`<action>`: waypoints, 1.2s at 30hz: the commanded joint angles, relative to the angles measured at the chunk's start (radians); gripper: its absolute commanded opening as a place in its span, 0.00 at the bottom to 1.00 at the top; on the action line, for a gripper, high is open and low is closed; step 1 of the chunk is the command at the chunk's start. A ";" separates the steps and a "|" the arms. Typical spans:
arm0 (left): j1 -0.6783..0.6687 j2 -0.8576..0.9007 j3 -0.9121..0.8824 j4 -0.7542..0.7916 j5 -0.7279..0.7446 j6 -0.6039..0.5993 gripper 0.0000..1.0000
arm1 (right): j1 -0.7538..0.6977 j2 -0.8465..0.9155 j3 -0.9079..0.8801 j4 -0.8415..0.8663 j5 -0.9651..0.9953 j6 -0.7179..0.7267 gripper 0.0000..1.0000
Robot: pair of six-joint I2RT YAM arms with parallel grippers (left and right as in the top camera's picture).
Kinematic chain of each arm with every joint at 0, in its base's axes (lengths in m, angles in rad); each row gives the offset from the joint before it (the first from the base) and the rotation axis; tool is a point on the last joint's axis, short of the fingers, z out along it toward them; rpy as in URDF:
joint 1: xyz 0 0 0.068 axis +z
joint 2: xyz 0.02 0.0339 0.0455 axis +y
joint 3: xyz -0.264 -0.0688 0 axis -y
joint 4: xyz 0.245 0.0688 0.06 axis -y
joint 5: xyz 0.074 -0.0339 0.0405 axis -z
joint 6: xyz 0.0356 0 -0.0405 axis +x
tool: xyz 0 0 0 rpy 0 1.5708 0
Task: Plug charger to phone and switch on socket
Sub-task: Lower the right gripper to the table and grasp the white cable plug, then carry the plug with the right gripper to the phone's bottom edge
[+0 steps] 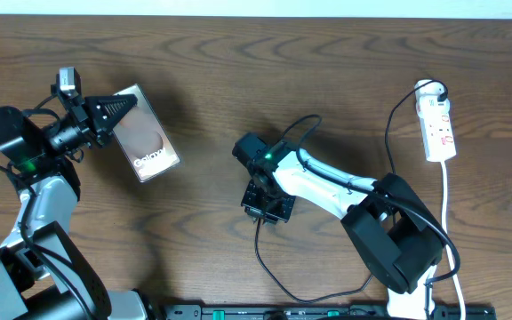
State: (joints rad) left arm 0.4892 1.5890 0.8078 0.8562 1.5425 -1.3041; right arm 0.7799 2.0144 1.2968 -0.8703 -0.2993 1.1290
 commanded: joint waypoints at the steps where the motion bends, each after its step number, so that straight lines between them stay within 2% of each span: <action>1: 0.003 -0.016 0.011 0.006 0.005 0.009 0.08 | -0.008 0.034 -0.004 0.005 0.096 -0.008 0.16; 13: 0.003 -0.016 0.011 0.006 0.005 0.009 0.07 | -0.008 0.034 -0.004 0.007 0.108 -0.009 0.01; 22: 0.003 -0.016 0.011 0.006 0.005 0.009 0.08 | -0.010 0.033 -0.001 0.027 0.101 -0.051 0.01; 24: 0.003 -0.016 0.011 0.006 0.005 0.009 0.07 | -0.019 0.030 0.007 0.068 0.049 -0.136 0.01; 32: 0.003 -0.016 0.011 0.006 0.005 0.024 0.07 | -0.080 -0.002 0.035 0.295 -0.357 -0.674 0.01; 36: 0.003 -0.016 0.011 0.006 0.006 0.052 0.08 | -0.126 -0.012 0.035 0.317 -0.558 -0.825 0.01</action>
State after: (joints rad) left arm 0.4892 1.5890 0.8082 0.8562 1.5425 -1.2797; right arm 0.6849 2.0178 1.3148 -0.5610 -0.6197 0.5419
